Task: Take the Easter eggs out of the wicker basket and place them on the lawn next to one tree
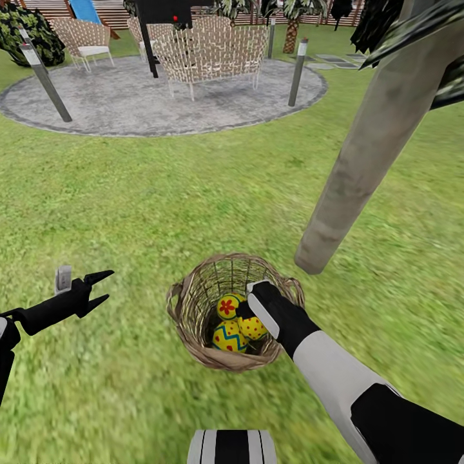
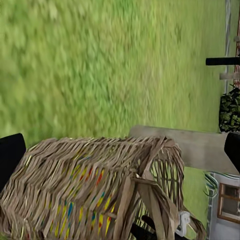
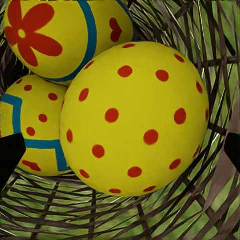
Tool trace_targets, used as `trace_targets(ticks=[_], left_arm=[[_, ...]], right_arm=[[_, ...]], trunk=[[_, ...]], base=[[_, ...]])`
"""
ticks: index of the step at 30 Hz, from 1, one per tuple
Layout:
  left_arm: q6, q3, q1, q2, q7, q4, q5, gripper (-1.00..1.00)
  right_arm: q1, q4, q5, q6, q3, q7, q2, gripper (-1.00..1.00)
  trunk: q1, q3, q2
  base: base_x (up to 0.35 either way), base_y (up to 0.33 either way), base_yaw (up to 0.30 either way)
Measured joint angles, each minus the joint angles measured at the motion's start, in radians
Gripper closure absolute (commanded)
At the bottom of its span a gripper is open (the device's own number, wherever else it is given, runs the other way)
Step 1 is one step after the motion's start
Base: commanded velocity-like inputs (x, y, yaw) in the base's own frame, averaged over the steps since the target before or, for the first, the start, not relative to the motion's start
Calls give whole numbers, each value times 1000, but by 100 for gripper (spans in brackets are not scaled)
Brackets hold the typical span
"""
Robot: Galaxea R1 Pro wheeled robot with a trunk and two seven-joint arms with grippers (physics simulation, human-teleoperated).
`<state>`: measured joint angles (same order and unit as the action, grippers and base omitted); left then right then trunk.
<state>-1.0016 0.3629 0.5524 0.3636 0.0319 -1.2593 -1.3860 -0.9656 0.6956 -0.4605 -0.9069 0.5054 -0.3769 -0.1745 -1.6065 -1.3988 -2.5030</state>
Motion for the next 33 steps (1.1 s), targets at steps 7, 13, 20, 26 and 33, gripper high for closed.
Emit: trace_targets(ticks=[7,13,20,26,33], left_arm=[[0,0,0,0,0,-1,0,-100],[0,0,0,0,0,-1,0,-100],[0,-1,0,-1,0,-7,0,-100],[0,-2,0,-1,0,-10,0,-100],[0,-2,0,-1,0,-12,1,-100]], right_arm=[[0,5,2,1,0,-2,0,-100],[0,-3,7,25,3,-3,0,-100],[0,-4,7,26,3,-2,0,-100],[0,-4,5,24,3,1,0,-100],[0,-4,1,24,4,2,0,-100]], trunk=[[0,0,0],[0,0,0],[1,0,0],[0,0,0],[-2,-19,-1]], base=[[0,0,0],[0,0,0],[175,0,0],[128,0,0],[7,0,0]])
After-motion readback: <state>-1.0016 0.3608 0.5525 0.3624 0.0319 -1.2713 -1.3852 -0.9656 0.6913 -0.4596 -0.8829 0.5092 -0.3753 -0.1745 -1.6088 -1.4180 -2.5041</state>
